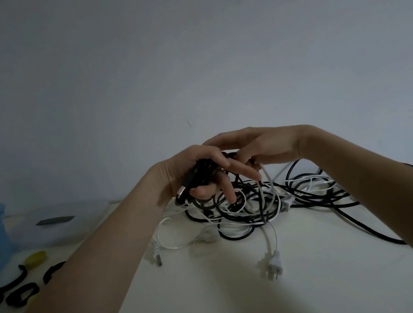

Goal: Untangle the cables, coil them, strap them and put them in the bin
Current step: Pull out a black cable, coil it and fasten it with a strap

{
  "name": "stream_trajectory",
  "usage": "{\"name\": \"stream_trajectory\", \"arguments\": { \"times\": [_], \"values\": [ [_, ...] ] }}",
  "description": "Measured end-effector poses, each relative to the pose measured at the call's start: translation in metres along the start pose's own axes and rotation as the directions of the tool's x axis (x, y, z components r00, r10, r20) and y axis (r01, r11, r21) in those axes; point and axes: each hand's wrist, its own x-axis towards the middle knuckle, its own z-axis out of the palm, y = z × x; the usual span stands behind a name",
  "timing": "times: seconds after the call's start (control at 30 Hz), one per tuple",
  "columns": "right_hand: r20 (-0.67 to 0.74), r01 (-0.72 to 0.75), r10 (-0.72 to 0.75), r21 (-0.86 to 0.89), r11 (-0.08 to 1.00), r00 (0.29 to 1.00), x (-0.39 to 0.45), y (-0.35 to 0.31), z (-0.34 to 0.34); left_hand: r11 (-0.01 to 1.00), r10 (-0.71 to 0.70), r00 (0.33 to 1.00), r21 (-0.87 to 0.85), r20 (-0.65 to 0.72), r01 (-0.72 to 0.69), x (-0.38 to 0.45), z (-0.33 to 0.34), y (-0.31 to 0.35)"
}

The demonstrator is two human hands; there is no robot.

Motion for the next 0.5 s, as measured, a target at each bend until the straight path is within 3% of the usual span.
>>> {"name": "stream_trajectory", "arguments": {
  "times": [0.1,0.17,0.2,0.27,0.33,0.5],
  "values": [
    [0.021,0.048,-0.049,0.056,0.997,0.999,0.004,0.008,0.004,0.989,0.019,0.987,-0.148,0.157,0.004,0.008,-0.009,-0.002],
    [-0.081,0.043,-0.040,0.037,0.998,0.996,0.012,0.013,0.005,0.978,-0.031,0.976,-0.195,0.216,0.074,0.011,-0.011,-0.004],
    [-0.158,0.031,-0.026,0.030,0.999,0.987,0.015,0.015,0.004,0.990,-0.058,0.986,-0.120,0.155,0.077,0.012,-0.012,-0.003],
    [-0.297,0.026,-0.007,0.063,0.998,0.955,0.016,0.019,0.003,0.998,-0.031,0.995,0.051,-0.097,0.036,0.013,-0.012,-0.001],
    [-0.427,0.040,0.029,0.153,0.987,0.904,0.016,0.025,-0.002,0.995,0.051,0.950,0.100,-0.308,-0.021,0.013,-0.010,0.003],
    [-0.629,0.142,0.081,0.297,0.944,0.774,0.026,0.035,-0.001,0.996,0.074,0.861,0.081,-0.504,-0.038,0.023,-0.008,0.000]
  ]
}}
